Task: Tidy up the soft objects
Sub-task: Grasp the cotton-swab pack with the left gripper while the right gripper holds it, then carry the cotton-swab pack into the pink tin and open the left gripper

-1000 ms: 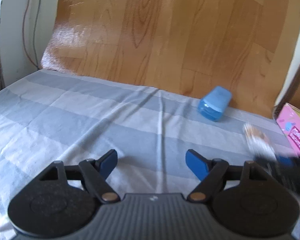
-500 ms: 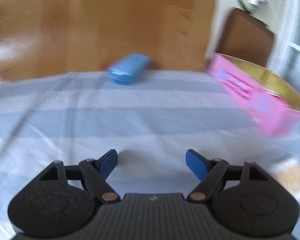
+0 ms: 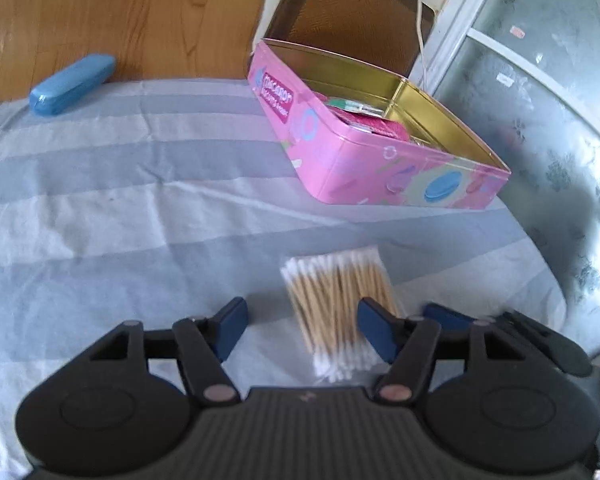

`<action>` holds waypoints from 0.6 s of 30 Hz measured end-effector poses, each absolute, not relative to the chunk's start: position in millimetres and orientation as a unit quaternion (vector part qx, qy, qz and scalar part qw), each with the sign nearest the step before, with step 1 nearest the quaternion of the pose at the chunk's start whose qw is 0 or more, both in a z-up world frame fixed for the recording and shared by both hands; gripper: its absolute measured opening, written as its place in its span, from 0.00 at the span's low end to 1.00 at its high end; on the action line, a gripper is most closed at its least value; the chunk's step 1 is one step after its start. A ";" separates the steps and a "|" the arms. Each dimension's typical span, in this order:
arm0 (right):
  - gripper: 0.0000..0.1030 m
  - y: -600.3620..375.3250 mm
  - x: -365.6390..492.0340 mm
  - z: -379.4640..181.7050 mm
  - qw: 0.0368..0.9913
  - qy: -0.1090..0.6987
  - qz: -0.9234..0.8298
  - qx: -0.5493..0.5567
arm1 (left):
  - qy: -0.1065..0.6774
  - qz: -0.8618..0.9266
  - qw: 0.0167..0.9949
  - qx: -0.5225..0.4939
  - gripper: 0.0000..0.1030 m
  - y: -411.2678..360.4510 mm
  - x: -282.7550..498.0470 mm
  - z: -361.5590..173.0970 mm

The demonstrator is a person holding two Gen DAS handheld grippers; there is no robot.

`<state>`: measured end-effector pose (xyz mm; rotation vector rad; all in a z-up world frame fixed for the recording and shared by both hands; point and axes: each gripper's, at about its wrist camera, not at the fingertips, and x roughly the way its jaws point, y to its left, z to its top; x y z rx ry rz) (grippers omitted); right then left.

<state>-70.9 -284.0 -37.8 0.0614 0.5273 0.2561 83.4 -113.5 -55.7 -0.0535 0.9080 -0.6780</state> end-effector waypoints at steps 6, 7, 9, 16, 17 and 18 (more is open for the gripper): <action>0.45 -287.0 -53.0 -49.1 0.950 0.269 0.146 0.060 | 0.442 -0.361 0.821 -0.020 0.40 -148.1 79.6 -52.9; 0.45 -289.2 -57.3 -49.8 0.953 0.264 0.139 0.057 | 0.447 -0.370 0.814 -0.020 0.40 -156.6 80.0 -53.9; 0.44 -300.0 -66.2 -51.1 0.957 0.256 0.121 0.065 | 0.448 -0.391 0.804 -0.009 0.40 -177.2 76.7 -54.4; 0.44 -348.4 -100.8 -51.6 0.969 0.231 0.029 0.086 | 0.435 -0.455 0.776 0.044 0.42 -257.4 61.4 -53.4; 0.44 -353.2 -104.6 -51.8 0.970 0.226 0.016 0.084 | 0.433 -0.461 0.774 0.047 0.42 -264.7 61.8 -50.6; 0.44 -358.4 -107.4 -51.8 0.972 0.220 0.003 0.081 | 0.428 -0.465 0.773 0.050 0.42 -272.3 62.3 -45.9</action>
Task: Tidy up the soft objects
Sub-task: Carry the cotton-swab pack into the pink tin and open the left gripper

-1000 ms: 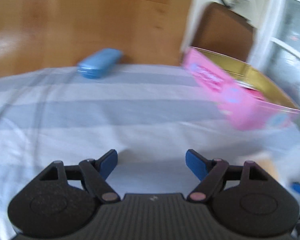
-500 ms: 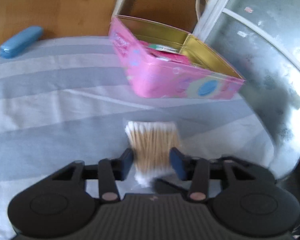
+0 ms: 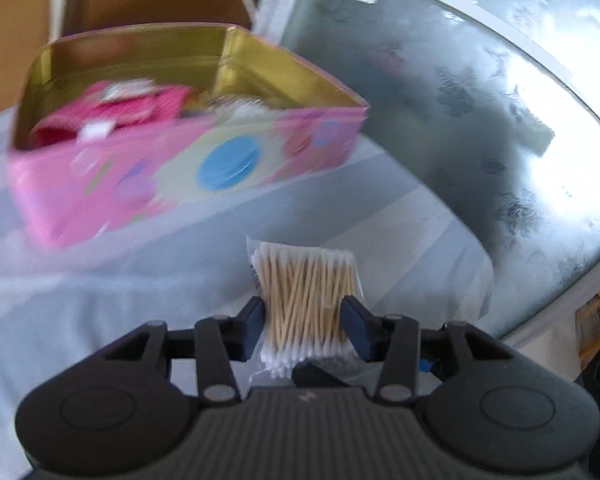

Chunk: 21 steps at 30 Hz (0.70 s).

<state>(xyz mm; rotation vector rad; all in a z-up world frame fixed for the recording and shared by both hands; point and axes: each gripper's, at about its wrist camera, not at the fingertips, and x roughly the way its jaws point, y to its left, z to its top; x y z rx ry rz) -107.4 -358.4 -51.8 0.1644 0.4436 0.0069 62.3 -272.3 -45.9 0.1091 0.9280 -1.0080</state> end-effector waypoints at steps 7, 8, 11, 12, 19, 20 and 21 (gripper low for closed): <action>0.44 -390.8 -81.1 -25.1 0.987 0.143 -0.045 0.064 | 0.344 -0.475 0.808 0.061 0.42 -314.4 95.4 15.6; 0.44 -394.9 -71.8 -19.3 0.988 0.130 -0.049 0.061 | 0.338 -0.469 0.814 0.059 0.43 -319.6 104.6 22.0; 0.44 -405.3 -35.4 -7.3 0.991 0.106 -0.055 0.056 | 0.327 -0.444 0.832 0.060 0.47 -334.8 131.8 27.2; 0.44 -407.5 -20.1 -5.9 0.992 0.101 -0.058 0.052 | 0.329 -0.433 0.837 0.062 0.50 -340.6 142.6 25.2; 0.46 -416.5 52.0 -25.4 0.985 0.133 -0.106 0.014 | 0.347 -0.344 0.870 0.063 0.79 -337.1 170.0 -9.1; 0.47 -416.9 51.0 -25.1 0.986 0.134 -0.102 0.017 | 0.343 -0.345 0.872 0.061 0.79 -332.9 166.5 -8.4; 0.52 -417.0 44.1 -23.6 0.988 0.123 -0.094 0.022 | 0.337 -0.341 0.875 0.063 0.79 -331.6 163.5 -7.0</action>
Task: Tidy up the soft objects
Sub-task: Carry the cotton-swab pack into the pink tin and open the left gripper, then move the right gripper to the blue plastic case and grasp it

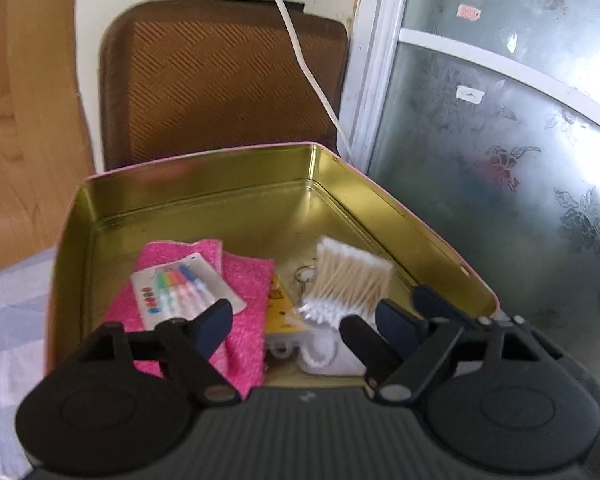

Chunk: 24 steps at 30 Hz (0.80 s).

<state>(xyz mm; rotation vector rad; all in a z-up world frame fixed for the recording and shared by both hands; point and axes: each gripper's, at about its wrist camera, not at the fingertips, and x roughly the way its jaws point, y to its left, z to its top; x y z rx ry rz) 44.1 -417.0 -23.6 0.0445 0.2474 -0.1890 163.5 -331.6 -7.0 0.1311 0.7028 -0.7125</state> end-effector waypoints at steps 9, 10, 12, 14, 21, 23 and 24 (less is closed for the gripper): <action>0.52 -397.1 -10.2 -14.6 0.992 0.090 -0.071 0.062 | 0.293 -0.318 0.897 0.087 0.78 -289.4 102.2 17.2; 0.52 -394.3 -14.1 -13.4 0.991 0.088 -0.071 0.066 | 0.293 -0.314 0.899 0.088 0.79 -284.8 98.7 17.4; 0.52 -387.1 -28.3 -14.1 0.990 0.093 -0.070 0.079 | 0.294 -0.306 0.901 0.090 0.79 -271.0 88.9 17.1; 0.52 -381.7 -38.6 -16.3 0.987 0.111 -0.066 0.095 | 0.296 -0.291 0.905 0.097 0.79 -258.9 84.2 14.8; 0.52 -365.2 -53.6 -20.1 0.979 0.152 -0.056 0.124 | 0.316 -0.241 0.912 0.105 0.79 -217.6 76.4 -7.4; 0.52 -357.9 -56.6 -20.0 0.978 0.161 -0.054 0.122 | 0.325 -0.230 0.912 0.102 0.79 -204.8 75.6 -15.6; 0.52 -355.2 -57.1 -19.7 0.977 0.164 -0.052 0.124 | 0.327 -0.222 0.913 0.104 0.79 -198.9 75.7 -19.8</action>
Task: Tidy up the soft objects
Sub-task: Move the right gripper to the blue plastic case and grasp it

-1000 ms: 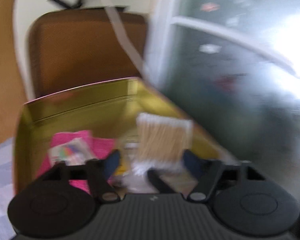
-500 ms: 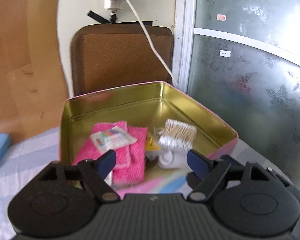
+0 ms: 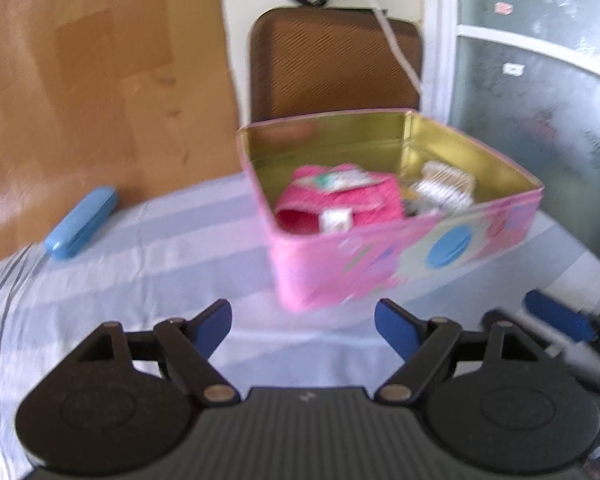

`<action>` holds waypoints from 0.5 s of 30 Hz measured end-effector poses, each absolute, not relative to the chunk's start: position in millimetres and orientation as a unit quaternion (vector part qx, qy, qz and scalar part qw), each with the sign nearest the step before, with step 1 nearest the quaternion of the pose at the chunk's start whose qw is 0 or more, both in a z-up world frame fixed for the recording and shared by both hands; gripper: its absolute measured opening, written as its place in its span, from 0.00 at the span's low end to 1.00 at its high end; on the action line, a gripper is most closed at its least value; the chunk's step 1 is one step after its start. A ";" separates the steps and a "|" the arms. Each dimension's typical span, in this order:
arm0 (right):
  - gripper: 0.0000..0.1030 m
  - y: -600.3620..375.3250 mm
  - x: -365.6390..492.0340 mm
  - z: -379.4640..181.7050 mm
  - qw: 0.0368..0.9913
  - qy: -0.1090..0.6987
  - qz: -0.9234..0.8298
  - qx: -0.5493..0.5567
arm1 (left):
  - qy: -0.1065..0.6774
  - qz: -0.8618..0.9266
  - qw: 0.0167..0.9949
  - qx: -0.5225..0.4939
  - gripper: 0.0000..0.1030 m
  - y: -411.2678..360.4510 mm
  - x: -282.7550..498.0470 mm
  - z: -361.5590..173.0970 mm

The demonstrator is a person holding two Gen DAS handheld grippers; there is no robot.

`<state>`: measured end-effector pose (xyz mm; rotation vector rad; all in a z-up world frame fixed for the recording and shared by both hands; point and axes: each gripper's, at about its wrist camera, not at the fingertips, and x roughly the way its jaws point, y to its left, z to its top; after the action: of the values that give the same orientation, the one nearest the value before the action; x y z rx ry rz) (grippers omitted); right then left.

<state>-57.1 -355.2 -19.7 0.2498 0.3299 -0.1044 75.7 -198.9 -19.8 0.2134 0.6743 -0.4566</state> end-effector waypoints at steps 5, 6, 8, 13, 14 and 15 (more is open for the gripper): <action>0.52 -340.4 -56.4 -19.2 0.973 0.182 -0.042 0.132 | 0.342 -0.188 0.916 0.095 0.79 -167.0 80.0 -36.8; 0.52 -336.8 -54.6 -19.4 0.972 0.188 -0.038 0.133 | 0.345 -0.181 0.916 0.091 0.79 -160.6 82.8 -38.9; 0.52 -329.9 -51.7 -20.4 0.971 0.199 -0.030 0.132 | 0.351 -0.166 0.918 0.081 0.79 -145.7 89.1 -43.0; 0.52 -309.0 -42.3 -23.2 0.967 0.226 -0.010 0.120 | 0.366 -0.125 0.921 0.049 0.79 -104.3 105.5 -50.8; 0.52 -304.3 -40.5 -23.6 0.966 0.229 -0.006 0.116 | 0.368 -0.118 0.921 0.043 0.79 -96.3 108.7 -51.7; 0.52 -299.4 -38.6 -23.9 0.966 0.232 -0.002 0.111 | 0.369 -0.110 0.922 0.038 0.79 -87.9 111.4 -52.9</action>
<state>-38.6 -299.4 -23.9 0.2244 0.4693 -0.0038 111.4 -87.9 -52.9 0.0773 0.7582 -0.2266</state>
